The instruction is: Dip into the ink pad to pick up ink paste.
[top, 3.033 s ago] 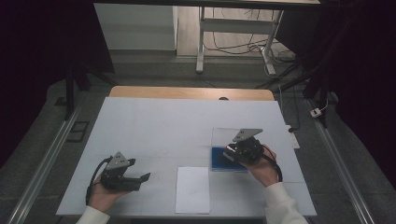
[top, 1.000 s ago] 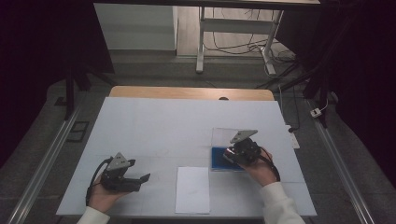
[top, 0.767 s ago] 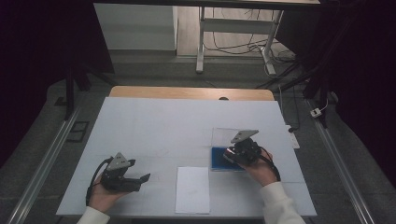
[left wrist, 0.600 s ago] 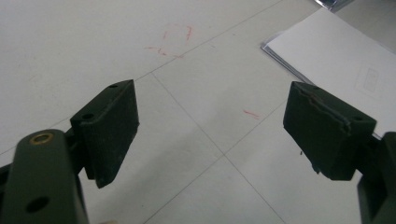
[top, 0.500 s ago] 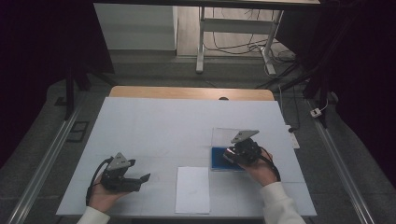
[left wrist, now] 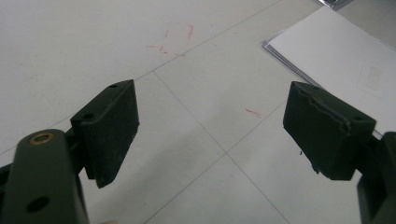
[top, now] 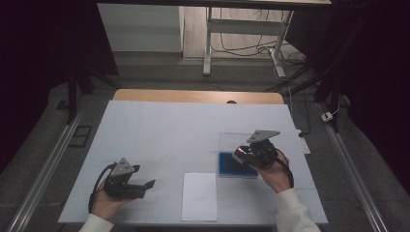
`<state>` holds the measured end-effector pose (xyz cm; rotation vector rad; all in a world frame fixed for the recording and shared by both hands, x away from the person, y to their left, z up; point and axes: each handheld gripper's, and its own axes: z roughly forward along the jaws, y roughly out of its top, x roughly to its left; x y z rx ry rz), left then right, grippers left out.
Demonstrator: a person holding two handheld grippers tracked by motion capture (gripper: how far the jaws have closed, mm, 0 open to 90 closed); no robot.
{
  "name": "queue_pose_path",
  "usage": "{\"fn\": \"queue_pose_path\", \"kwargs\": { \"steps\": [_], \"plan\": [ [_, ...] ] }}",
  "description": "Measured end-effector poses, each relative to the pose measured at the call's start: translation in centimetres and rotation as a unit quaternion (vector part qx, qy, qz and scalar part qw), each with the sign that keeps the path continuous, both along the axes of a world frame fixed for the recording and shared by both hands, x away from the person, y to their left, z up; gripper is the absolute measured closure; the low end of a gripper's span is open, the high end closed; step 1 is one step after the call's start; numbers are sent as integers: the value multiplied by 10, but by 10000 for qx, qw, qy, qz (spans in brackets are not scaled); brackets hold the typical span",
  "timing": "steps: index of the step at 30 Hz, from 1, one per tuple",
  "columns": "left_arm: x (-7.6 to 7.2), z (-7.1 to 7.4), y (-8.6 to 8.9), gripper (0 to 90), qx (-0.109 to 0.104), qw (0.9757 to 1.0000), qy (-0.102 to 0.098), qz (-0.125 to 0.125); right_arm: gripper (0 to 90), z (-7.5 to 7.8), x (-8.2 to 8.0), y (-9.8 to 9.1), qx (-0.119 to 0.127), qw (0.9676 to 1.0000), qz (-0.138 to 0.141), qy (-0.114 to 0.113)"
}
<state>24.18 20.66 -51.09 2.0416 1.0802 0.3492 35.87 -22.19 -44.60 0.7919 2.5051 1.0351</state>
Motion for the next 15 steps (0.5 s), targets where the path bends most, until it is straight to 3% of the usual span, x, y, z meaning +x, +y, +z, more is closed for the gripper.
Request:
{"fn": "queue_pose_path", "kwargs": {
  "steps": [5,8,15],
  "plan": [
    [0,0,-1,185,16,10000,-13,-2,699,20,-8,-4,357,9992,98,-144],
    [0,0,-1,185,24,10000,-4,8,700,24,-9,-4,428,9988,147,-208],
    [0,0,-1,187,43,10000,-11,-23,700,24,-11,2,203,9991,253,-263]
  ]
}}
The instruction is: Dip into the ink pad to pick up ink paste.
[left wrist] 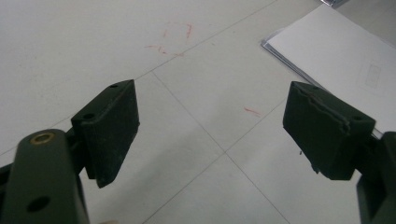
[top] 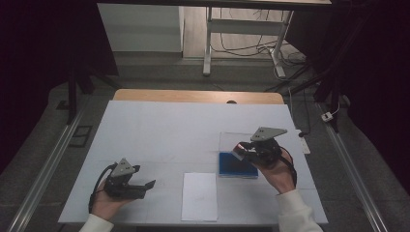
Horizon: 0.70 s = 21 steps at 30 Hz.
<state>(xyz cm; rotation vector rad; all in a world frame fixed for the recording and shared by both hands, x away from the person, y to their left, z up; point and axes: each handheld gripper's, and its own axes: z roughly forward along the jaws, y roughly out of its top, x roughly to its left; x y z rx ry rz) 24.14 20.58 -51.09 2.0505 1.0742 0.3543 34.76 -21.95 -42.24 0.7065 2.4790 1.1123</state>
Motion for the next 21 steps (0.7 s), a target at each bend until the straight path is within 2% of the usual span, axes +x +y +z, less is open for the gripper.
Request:
{"fn": "queue_pose_path", "kwargs": {
  "steps": [13,21],
  "plan": [
    [0,-1,0,188,21,10000,8,-6,700,-2,-1,2,-155,9999,-3,-3],
    [0,-1,-1,187,53,10000,23,-9,699,-9,3,5,-331,9994,-32,65]
  ]
}}
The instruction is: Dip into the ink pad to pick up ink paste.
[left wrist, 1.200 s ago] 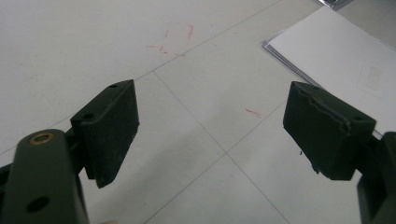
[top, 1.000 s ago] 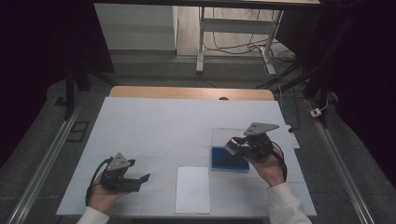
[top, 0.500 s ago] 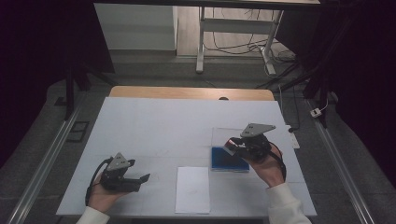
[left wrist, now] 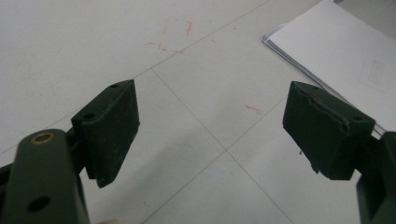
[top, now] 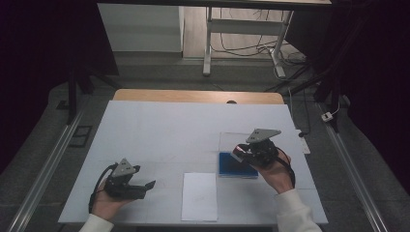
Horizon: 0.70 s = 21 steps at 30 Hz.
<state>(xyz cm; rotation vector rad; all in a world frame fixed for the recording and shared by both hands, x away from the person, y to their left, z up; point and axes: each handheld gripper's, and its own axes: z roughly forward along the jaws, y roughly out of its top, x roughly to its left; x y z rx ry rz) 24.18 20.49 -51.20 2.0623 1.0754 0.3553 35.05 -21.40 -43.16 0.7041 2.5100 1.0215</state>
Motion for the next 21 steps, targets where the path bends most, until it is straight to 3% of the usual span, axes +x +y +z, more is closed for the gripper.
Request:
{"fn": "queue_pose_path", "kwargs": {
  "steps": [21],
  "plan": [
    [0,0,0,187,6,10000,21,-16,699,-23,8,7,-459,9987,-59,204]
  ]
}}
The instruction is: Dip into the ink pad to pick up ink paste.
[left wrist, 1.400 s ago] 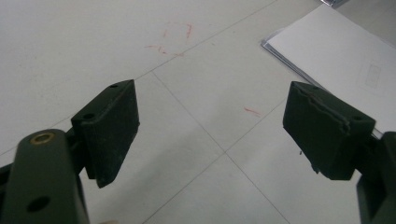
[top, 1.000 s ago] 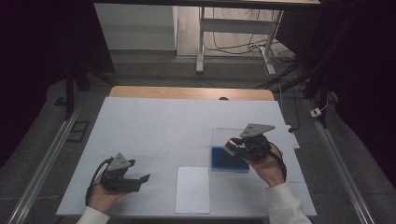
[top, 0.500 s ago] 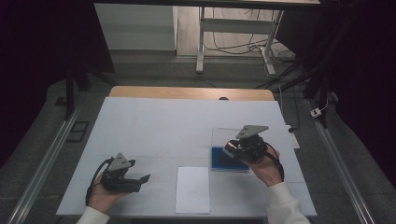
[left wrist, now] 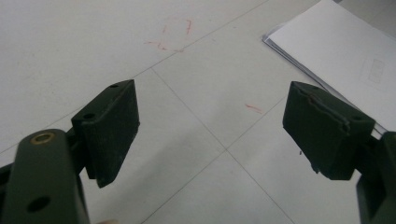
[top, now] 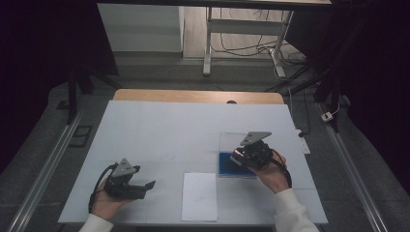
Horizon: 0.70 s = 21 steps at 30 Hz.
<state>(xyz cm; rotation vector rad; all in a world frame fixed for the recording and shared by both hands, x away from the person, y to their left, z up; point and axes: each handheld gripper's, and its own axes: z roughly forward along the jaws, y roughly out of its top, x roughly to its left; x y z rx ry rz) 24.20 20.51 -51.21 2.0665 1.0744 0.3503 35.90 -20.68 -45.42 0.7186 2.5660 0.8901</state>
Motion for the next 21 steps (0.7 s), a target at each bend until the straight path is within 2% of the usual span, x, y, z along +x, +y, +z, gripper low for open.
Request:
{"fn": "queue_pose_path", "kwargs": {
  "steps": [5,13,17,21],
  "plan": [
    [0,0,0,187,6,10000,5,-2,699,-8,3,0,-88,9999,-50,105],
    [0,0,0,188,5,10000,7,-3,699,-12,4,1,-245,9996,-9,102],
    [0,0,1,190,9,10000,14,-10,699,-15,3,6,-479,9988,-4,83],
    [0,0,0,190,18,10000,20,-24,699,-15,3,5,-497,9987,1,94]
  ]
}}
